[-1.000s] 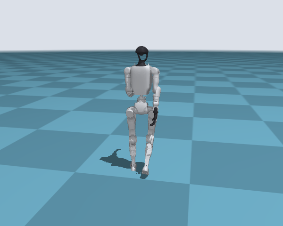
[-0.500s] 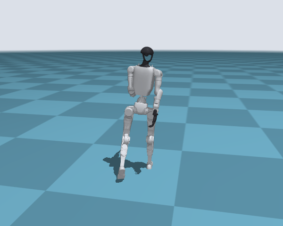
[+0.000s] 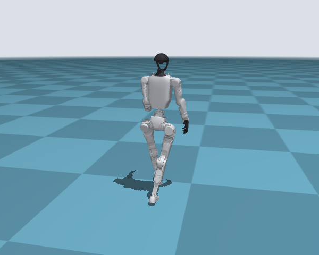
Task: Walk run
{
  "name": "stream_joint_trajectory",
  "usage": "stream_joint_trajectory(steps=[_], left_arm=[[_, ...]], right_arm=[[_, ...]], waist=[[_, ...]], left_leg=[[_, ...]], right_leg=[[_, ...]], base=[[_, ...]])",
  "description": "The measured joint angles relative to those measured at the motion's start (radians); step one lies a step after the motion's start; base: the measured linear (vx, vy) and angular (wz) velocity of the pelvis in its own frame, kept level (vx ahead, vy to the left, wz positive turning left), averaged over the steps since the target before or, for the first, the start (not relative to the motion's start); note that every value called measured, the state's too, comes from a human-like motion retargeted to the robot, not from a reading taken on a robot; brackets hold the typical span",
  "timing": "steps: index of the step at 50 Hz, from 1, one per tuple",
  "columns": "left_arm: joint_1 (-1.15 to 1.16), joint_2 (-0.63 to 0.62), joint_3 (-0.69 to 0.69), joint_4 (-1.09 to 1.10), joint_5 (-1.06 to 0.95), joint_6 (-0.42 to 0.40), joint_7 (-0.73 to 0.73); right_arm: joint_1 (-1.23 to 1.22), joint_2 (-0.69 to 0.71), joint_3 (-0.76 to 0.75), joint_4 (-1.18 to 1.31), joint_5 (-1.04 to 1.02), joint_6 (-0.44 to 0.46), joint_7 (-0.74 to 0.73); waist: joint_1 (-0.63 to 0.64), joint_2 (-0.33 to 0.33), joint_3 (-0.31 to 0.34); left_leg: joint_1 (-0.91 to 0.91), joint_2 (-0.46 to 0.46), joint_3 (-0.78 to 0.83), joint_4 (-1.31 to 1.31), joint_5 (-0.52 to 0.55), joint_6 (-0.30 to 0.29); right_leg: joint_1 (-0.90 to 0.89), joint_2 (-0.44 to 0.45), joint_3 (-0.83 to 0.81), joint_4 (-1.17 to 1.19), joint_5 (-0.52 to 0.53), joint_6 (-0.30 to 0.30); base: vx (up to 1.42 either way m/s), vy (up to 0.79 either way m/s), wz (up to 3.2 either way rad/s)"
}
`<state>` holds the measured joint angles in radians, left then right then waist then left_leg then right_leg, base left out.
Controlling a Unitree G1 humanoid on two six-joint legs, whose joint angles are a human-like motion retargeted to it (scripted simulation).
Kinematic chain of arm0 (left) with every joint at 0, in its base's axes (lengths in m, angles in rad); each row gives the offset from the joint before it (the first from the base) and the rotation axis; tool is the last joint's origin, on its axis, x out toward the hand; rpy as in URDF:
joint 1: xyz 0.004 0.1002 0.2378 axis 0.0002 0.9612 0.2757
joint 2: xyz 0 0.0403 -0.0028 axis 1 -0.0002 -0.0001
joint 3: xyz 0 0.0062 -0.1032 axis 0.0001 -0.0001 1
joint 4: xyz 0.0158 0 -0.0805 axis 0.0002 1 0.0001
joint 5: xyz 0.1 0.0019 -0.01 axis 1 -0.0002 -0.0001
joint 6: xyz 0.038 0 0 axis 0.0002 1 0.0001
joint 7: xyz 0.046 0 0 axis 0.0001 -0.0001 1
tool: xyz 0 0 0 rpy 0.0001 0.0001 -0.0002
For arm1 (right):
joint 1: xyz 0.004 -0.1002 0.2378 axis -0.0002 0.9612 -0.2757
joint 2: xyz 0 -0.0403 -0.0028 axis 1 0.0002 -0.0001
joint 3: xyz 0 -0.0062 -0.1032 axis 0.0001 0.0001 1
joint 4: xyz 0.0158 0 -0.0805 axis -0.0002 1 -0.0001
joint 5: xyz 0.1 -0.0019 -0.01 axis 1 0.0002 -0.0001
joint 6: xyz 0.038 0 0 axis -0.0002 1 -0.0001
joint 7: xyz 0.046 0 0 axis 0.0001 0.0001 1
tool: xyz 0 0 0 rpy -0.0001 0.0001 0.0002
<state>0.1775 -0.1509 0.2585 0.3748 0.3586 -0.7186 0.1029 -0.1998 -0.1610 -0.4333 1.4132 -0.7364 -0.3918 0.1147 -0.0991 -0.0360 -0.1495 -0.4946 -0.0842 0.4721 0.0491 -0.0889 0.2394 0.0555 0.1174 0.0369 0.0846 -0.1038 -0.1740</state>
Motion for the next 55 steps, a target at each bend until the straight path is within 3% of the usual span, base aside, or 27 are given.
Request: stream_joint_trajectory(steps=[3,5,8,10,12,13,15,17,20,25,27,28,29,30,31,33,35,36,38,40,42,43,47,52,55], left_arm=[[0.017,0.005,0.032,-0.001,0.0,-0.002,-0.013],[0.025,0.011,0.054,0.002,-0.008,-0.002,-0.024],[0.008,0.023,0.069,0.001,-0.034,0.017,-0.028],[-0.008,0.036,0.057,-0.012,-0.042,0.022,-0.013],[-0.036,0.036,0.043,-0.012,-0.046,0.02,-0.011],[-0.049,0.035,0.039,-0.01,-0.049,0.022,-0.014],[-0.067,0.036,0.028,-0.012,-0.053,0.024,-0.011],[-0.075,0.04,0.007,-0.021,-0.053,0.018,-0.004],[-0.079,0.048,-0.02,-0.034,-0.052,0.002,-0.018],[-0.076,0.06,-0.037,-0.042,-0.054,-0.008,-0.031],[-0.072,0.056,-0.04,-0.039,-0.052,-0.008,-0.032],[-0.073,0.051,-0.037,-0.034,-0.052,-0.009,-0.031],[-0.068,0.05,-0.04,-0.028,-0.052,-0.009,-0.03],[-0.06,0.051,-0.044,-0.021,-0.054,-0.007,-0.03],[-0.058,0.044,-0.043,-0.016,-0.057,-0.008,-0.03],[-0.044,0.025,-0.039,-0.015,-0.068,-0.012,-0.036],[-0.029,0.019,-0.031,-0.003,-0.086,-0.023,-0.06],[-0.026,0.011,-0.032,0.013,-0.092,-0.026,-0.079],[-0.021,-0.011,-0.049,0.043,-0.096,-0.013,-0.097],[-0.014,-0.029,-0.057,0.055,-0.097,-0.003,-0.086],[-0.007,-0.039,-0.057,0.056,-0.103,-0.017,-0.095],[-0.004,-0.04,-0.058,0.056,-0.104,-0.021,-0.112],[-0.001,-0.022,-0.069,0.055,-0.079,-0.028,-0.133],[0.004,-0.018,-0.08,0.038,0.0,-0.029,-0.08],[0.013,-0.037,-0.083,0.036,-0.002,-0.023,-0.07]], right_arm=[[0.056,0.006,-0.002,0.089,-0.06,0.032,-0.02],[0.104,0.014,-0.012,0.154,-0.107,0.075,-0.053],[0.181,0.03,-0.026,0.249,-0.126,0.101,-0.125],[0.237,0.028,-0.024,0.287,-0.098,0.088,-0.141],[0.295,0.025,-0.026,0.287,-0.075,0.116,-0.124],[0.32,0.027,-0.028,0.287,-0.07,0.139,-0.12],[0.365,0.037,-0.043,0.287,-0.079,0.164,-0.13],[0.406,0.049,-0.068,0.287,-0.094,0.152,-0.147],[0.461,0.066,-0.059,0.287,-0.08,0.14,-0.147],[0.496,0.074,-0.027,0.287,-0.115,0.162,-0.129],[0.485,0.071,-0.016,0.287,-0.131,0.169,-0.128],[0.473,0.066,-0.013,0.287,-0.139,0.17,-0.127],[0.463,0.062,-0.012,0.287,-0.144,0.167,-0.129],[0.455,0.058,-0.013,0.287,-0.147,0.163,-0.132],[0.437,0.048,-0.012,0.287,-0.15,0.157,-0.139],[0.411,0.03,-0.006,0.281,-0.154,0.148,-0.16],[0.393,0.02,-0.005,0.275,-0.15,0.145,-0.182],[0.383,0.014,-0.013,0.274,-0.141,0.145,-0.186],[0.356,-0.004,-0.011,0.274,-0.112,0.144,-0.183],[0.323,-0.03,0.019,0.27,-0.088,0.138,-0.171],[0.293,-0.053,0.047,0.253,-0.091,0.132,-0.18],[0.281,-0.061,0.056,0.239,-0.102,0.126,-0.192],[0.268,-0.066,0.082,0.158,-0.113,0.093,-0.21],[0.26,-0.013,0.048,0.088,-0.08,0.046,-0.198],[0.252,0.012,0.046,0.079,-0.061,0.036,-0.165]], waist=[[0.061,-0.038,-0.028],[0.058,-0.061,-0.052],[0.035,-0.017,-0.042],[0.031,0.027,-0.037],[0.04,0.059,-0.03],[0.037,0.075,-0.026],[0.012,0.107,-0.015],[-0.024,0.135,-0.006],[-0.061,0.148,-0.002],[-0.086,0.102,0.008],[-0.091,0.089,0.017],[-0.09,0.087,0.022],[-0.101,0.092,0.037],[-0.117,0.1,0.057],[-0.119,0.093,0.067],[-0.1,0.069,0.048],[-0.095,0.067,0.018],[-0.079,0.075,0.011],[-0.054,0.087,0.005],[-0.047,0.09,0.001],[-0.046,0.086,-0.007],[-0.037,0.08,-0.009],[0.014,0.063,-0.015],[0.053,0.059,-0.015],[0.076,0.052,-0.027]], left_leg=[[0.018,0.026,-0.018,0.031,0.071,0.022],[0.024,0.014,-0.09,0.068,0.041,0.022],[0.043,0.038,-0.172,0.135,-0.016,0.022],[0.082,0.072,-0.183,0.148,-0.053,0.022],[0.122,0.074,-0.206,0.152,-0.082,0.015],[0.141,0.067,-0.221,0.15,-0.092,0.014],[0.184,0.053,-0.253,0.137,-0.102,0.015],[0.225,0.046,-0.29,0.12,-0.107,0.006],[0.28,0.017,-0.345,0.105,-0.121,0.001],[0.362,-0.076,-0.439,0.114,-0.158,-0.004],[0.395,-0.098,-0.473,0.123,-0.167,-0.013],[0.409,-0.103,-0.484,0.132,-0.172,-0.017],[0.439,-0.08,-0.517,0.161,-0.194,-0.038],[0.476,-0.041,-0.56,0.2,-0.224,-0.066],[0.478,-0.044,-0.574,0.239,-0.234,-0.075],[0.445,-0.114,-0.561,0.268,-0.19,-0.055],[0.4,-0.137,-0.586,0.342,-0.126,-0.069],[0.373,-0.125,-0.591,0.393,-0.076,-0.091],[0.308,-0.096,-0.589,0.505,0.019,-0.152],[0.246,-0.053,-0.532,0.594,0.087,-0.249],[0.204,0.007,-0.427,0.646,0.112,-0.33],[0.183,0.035,-0.37,0.673,0.113,-0.341],[0.113,0.141,-0.187,0.708,0.05,-0.335],[0.038,0.201,-0.083,0.598,-0.007,-0.268],[0.033,0.232,0.071,0.485,-0.051,-0.215]], right_leg=[[0.025,-0.017,-0.013,0.055,0.111,0.057],[0.027,-0.046,-0.056,0.114,0.268,0.168],[-0.031,-0.01,-0.037,0.322,0.477,0.395],[-0.104,0.091,0.009,0.492,0.575,0.435],[-0.173,0.14,0.081,0.62,0.529,0.433],[-0.206,0.152,0.111,0.664,0.458,0.432],[-0.267,0.12,0.121,0.698,0.349,0.42],[-0.324,0.056,0.099,0.664,0.269,0.366],[-0.385,-0.03,0.106,0.519,0.197,0.302],[-0.414,-0.126,0.298,0.155,0.173,0.256],[-0.398,-0.121,0.465,0.029,0.141,0.272],[-0.374,-0.114,0.589,-0.042,0.127,0.323],[-0.341,-0.093,0.585,-0.075,0.105,0.379],[-0.303,-0.064,0.519,-0.089,0.08,0.436],[-0.3,-0.071,0.443,-0.068,0.137,0.436],[-0.325,-0.147,0.416,-0.031,0.176,0.394],[-0.346,-0.179,0.318,0.016,0.121,0.351],[-0.334,-0.164,0.368,0.029,0.101,0.337],[-0.314,-0.15,0.386,0.042,0.079,0.3],[-0.3,-0.174,0.285,0.034,0.075,0.246],[-0.289,-0.199,0.181,0.025,0.072,0.208],[-0.281,-0.209,0.153,0.021,0.069,0.197],[-0.238,-0.242,-0.015,-0.003,0.052,0.175],[-0.163,-0.244,-0.224,-0.028,0.025,0.173],[-0.118,-0.252,-0.378,-0.04,0.009,0.185]], base=[[0.99,-0.32,-1.03],[0.91,-0.19,-0.41],[0.96,0.05,0.39],[0.77,-0.11,0.71],[0.66,0.12,0.57],[0.76,0.22,0.73],[0.69,0.2,1.05],[0.55,0.12,1.5],[0.62,0.0,1.44],[0.56,-0.08,1.29],[0.67,-0.13,1.34],[0.74,-0.27,1.58],[0.86,-0.49,2.0],[0.79,-0.53,2.1],[0.6,-0.33,1.81],[0.34,0.24,1.2],[0.39,0.06,1.66],[0.48,-0.18,2.05],[0.38,-0.11,2.23],[0.24,-0.02,2.45],[0.11,0.01,2.61],[-0.01,-0.01,2.57],[-0.15,-0.05,2.54],[0.32,-0.03,2.74],[0.29,0.17,2.52]])
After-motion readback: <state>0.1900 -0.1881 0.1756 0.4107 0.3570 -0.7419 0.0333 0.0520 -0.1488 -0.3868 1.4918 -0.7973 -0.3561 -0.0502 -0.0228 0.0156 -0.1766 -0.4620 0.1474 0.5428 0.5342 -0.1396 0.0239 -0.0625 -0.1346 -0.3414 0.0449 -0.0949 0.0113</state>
